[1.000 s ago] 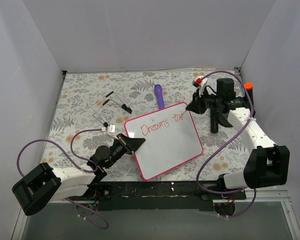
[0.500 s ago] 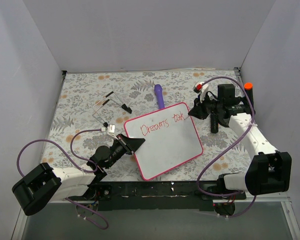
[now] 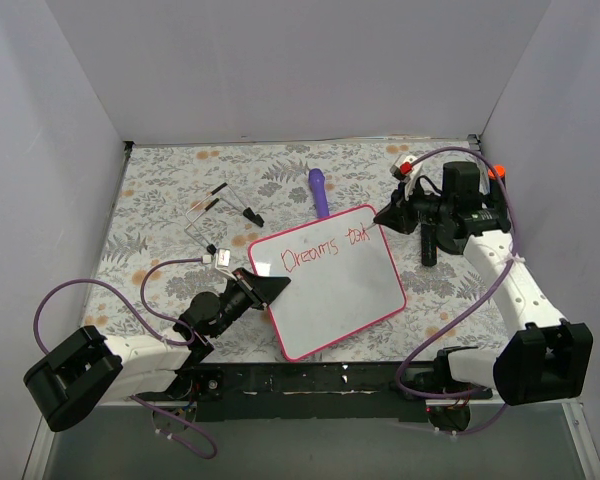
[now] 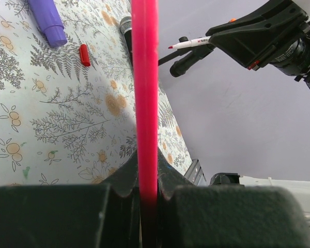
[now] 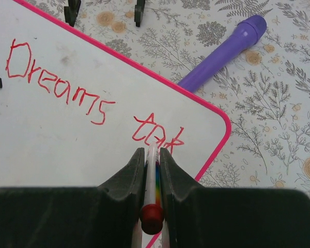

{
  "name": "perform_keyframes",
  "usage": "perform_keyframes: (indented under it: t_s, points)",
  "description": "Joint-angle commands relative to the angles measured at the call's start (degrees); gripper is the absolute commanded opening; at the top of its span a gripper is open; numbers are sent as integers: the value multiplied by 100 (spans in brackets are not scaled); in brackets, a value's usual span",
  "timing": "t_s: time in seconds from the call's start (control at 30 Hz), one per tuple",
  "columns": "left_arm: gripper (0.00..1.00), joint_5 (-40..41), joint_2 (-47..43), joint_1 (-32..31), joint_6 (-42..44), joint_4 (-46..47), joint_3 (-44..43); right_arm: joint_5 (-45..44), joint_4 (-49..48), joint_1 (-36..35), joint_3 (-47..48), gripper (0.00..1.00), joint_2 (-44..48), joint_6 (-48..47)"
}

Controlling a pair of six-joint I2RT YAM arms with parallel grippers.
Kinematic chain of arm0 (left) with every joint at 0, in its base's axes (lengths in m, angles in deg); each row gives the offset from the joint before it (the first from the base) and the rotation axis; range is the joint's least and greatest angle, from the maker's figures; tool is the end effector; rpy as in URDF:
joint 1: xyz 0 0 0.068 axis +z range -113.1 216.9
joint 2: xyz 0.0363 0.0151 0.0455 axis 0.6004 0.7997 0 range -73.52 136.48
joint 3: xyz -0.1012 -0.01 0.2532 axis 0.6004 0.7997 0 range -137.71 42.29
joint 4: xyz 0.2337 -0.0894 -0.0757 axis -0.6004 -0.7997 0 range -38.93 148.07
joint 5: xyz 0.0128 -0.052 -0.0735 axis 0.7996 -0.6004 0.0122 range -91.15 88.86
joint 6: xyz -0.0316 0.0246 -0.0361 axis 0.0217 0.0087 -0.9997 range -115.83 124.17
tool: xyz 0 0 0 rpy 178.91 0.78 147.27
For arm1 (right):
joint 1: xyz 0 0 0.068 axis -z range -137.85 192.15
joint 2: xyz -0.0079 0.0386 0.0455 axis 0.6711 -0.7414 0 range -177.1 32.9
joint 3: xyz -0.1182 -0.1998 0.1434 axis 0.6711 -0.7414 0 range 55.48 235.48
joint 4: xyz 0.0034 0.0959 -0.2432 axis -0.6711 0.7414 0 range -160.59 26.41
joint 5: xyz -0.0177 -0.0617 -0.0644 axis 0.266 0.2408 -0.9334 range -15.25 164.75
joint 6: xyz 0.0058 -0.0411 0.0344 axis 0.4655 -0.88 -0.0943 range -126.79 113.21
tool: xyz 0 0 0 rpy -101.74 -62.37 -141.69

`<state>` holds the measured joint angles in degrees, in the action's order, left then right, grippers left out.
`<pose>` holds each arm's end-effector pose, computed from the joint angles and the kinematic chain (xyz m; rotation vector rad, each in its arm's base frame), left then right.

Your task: Write a sentence on the whiteboard

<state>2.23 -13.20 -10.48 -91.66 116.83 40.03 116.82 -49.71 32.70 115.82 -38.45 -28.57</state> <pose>0.1229 -0.1305 0.1682 -0.8395 1.7261 -1.8249 0.2652 0.0684 0.3228 -0.9436 1.7992 0.6410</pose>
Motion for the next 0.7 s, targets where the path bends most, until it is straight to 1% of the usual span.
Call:
perform_keyframes:
  t_s: [0.0, 0.13, 0.27, 0.67]
  points:
    - [0, -83, -231, 0, -85, 944, -11, 276, -172, 22, -56, 1, 218, 86]
    - [0, -92, -239, 0, -41, 918, 6, 390, -242, 136, -127, 1, 262, 147]
    - [0, -92, -257, 0, -32, 909, 15, 548, -330, 400, -250, 1, 350, 236]
    - [0, -144, -222, 0, -14, 953, 6, 636, -366, 558, -330, 1, 333, 280]
